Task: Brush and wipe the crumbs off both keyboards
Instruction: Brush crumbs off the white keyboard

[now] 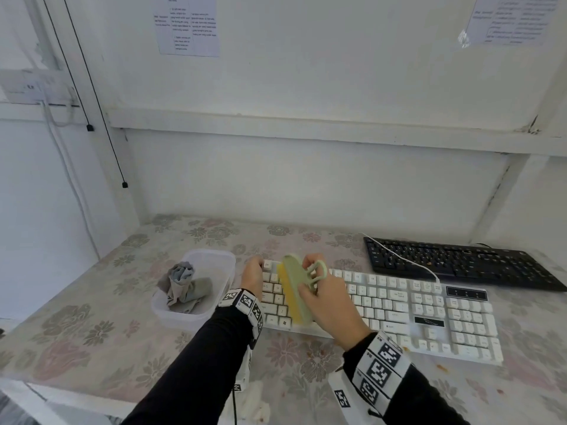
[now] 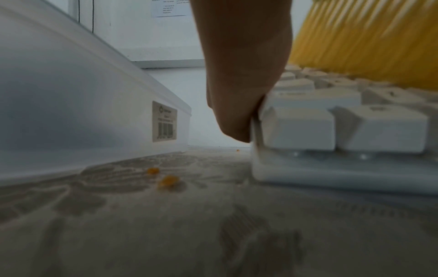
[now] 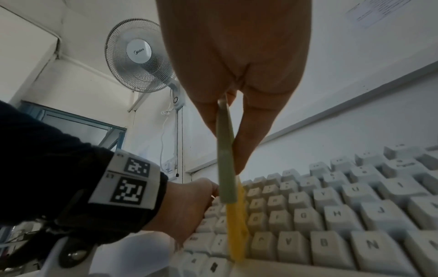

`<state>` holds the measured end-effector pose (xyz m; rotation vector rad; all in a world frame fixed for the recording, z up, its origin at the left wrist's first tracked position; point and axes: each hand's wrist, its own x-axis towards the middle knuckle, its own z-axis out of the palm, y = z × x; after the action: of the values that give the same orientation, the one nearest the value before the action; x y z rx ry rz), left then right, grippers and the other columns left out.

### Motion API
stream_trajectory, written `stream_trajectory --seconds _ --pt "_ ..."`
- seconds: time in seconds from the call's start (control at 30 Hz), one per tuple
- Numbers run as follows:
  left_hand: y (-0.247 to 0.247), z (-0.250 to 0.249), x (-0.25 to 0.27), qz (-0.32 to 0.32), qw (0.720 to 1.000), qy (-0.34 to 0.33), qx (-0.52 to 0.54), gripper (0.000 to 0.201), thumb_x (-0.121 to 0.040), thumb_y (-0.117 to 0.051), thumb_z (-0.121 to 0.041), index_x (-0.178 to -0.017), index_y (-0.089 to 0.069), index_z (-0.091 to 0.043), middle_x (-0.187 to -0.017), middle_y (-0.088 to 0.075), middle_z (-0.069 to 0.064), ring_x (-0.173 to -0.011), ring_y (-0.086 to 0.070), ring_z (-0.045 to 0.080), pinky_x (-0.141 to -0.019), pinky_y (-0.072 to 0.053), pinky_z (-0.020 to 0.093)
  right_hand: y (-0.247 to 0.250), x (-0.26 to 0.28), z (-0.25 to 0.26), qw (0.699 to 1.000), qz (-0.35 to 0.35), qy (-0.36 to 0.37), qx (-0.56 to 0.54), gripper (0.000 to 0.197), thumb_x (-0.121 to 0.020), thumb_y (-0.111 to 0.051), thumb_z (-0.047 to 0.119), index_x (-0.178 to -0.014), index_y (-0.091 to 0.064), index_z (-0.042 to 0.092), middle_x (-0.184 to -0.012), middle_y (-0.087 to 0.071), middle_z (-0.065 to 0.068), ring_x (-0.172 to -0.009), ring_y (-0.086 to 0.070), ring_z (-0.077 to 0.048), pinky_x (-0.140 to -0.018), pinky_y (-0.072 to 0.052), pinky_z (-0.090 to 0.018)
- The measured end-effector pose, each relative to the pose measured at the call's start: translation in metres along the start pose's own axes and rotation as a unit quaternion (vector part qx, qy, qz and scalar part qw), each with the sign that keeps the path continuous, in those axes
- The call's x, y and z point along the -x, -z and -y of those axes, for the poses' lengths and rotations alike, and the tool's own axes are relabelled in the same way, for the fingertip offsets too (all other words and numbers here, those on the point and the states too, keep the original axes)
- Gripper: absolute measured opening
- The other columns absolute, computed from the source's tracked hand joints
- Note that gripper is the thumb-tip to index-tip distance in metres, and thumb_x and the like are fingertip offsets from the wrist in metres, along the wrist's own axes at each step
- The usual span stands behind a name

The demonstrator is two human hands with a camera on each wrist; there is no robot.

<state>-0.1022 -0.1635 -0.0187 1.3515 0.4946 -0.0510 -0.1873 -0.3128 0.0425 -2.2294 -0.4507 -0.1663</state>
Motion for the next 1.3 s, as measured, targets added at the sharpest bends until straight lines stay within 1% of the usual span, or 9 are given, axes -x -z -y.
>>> stream_trajectory --seconds 0.1,0.2,0.43,0.6,0.7,0.93,1.1,1.2,1.3 --pt "0.0 0.0 0.0 -0.008 1.0 0.003 -0.003 0.027 -0.088 -0.035 -0.022 -0.061 -0.035 -0.021 -0.058 -0.037 0.004 -0.048 -0.035 0.019 -0.047 -0.032 0.026 0.003 0.006 -0.009 0.997 0.068 -0.02 0.022 0.029 -0.088 -0.048 0.006 -0.095 -0.036 0.032 -0.072 -0.055 0.002 -0.054 -0.047 -0.01 -0.045 -0.038 -0.016" --pt "-0.001 0.0 0.0 -0.005 1.0 0.013 -0.009 0.026 -0.086 -0.035 -0.025 -0.06 -0.037 -0.021 -0.06 -0.038 0.005 -0.048 -0.038 0.02 -0.048 -0.033 0.026 0.015 0.011 -0.01 0.994 0.1 -0.033 0.026 0.034 -0.084 -0.047 0.004 -0.089 -0.036 0.035 -0.061 -0.041 0.005 -0.049 -0.035 -0.01 -0.044 -0.03 -0.017" --pt "0.0 0.0 -0.001 0.008 1.0 0.015 0.003 0.035 -0.091 -0.034 -0.023 -0.057 -0.042 -0.017 -0.056 -0.045 0.007 -0.041 -0.045 0.018 -0.041 -0.038 0.02 0.019 0.008 -0.008 1.0 -0.01 0.012 0.007 0.03 -0.091 -0.05 0.009 -0.096 -0.035 0.035 -0.067 -0.049 0.01 -0.045 -0.044 -0.006 -0.044 -0.035 -0.013" --pt "-0.001 0.001 -0.003 -0.001 1.0 0.005 -0.001 0.034 -0.091 -0.033 -0.022 -0.058 -0.04 -0.018 -0.056 -0.042 0.006 -0.043 -0.042 0.018 -0.042 -0.036 0.021 0.015 0.016 -0.019 0.997 0.062 -0.007 0.049 0.036 -0.088 -0.049 0.007 -0.093 -0.033 0.039 -0.064 -0.048 0.004 -0.044 -0.036 -0.007 -0.041 -0.031 -0.015" --pt "0.0 0.001 -0.001 0.007 1.0 0.009 0.001 0.035 -0.092 -0.034 -0.023 -0.058 -0.04 -0.018 -0.054 -0.041 0.005 -0.04 -0.042 0.018 -0.04 -0.036 0.019 0.023 0.019 -0.02 0.993 0.099 -0.022 0.065 0.032 -0.084 -0.046 0.002 -0.095 -0.036 0.031 -0.057 -0.039 0.005 -0.045 -0.031 -0.008 -0.044 -0.028 -0.018" --pt "0.0 0.001 -0.001 0.006 1.0 0.013 -0.006 0.03 -0.089 -0.034 -0.023 -0.061 -0.042 -0.018 -0.059 -0.044 0.008 -0.046 -0.044 0.021 -0.044 -0.037 0.022 0.034 0.015 -0.013 0.999 0.005 0.01 0.035 0.029 -0.091 -0.049 0.01 -0.099 -0.035 0.034 -0.069 -0.049 0.008 -0.049 -0.044 -0.006 -0.046 -0.035 -0.015" --pt "0.001 0.001 -0.002 0.009 1.0 0.01 -0.003 0.032 -0.091 -0.034 -0.023 -0.06 -0.04 -0.018 -0.058 -0.042 0.006 -0.045 -0.042 0.019 -0.04 -0.036 0.019 0.03 0.022 -0.026 0.995 0.059 -0.011 0.076 0.039 -0.088 -0.049 0.008 -0.091 -0.032 0.042 -0.065 -0.051 0.001 -0.044 -0.037 -0.008 -0.044 -0.029 -0.016" --pt "0.001 0.002 -0.003 0.01 1.0 0.016 -0.003 0.033 -0.092 -0.033 -0.024 -0.061 -0.041 -0.018 -0.059 -0.043 0.007 -0.046 -0.044 0.02 -0.042 -0.038 0.02 0.039 0.027 -0.027 0.992 0.09 -0.033 0.081 0.039 -0.084 -0.047 0.003 -0.084 -0.033 0.04 -0.058 -0.04 0.004 -0.044 -0.031 -0.008 -0.042 -0.028 -0.016" --pt "0.001 0.002 -0.004 0.008 1.0 0.017 -0.002 0.033 -0.092 -0.032 -0.024 -0.062 -0.043 -0.017 -0.06 -0.046 0.009 -0.049 -0.045 0.022 -0.045 -0.039 0.023 0.048 0.026 -0.026 0.994 0.067 -0.047 0.072 0.036 -0.085 -0.048 0.005 -0.09 -0.037 0.039 -0.058 -0.037 0.005 -0.047 -0.031 -0.008 -0.044 -0.028 -0.017"
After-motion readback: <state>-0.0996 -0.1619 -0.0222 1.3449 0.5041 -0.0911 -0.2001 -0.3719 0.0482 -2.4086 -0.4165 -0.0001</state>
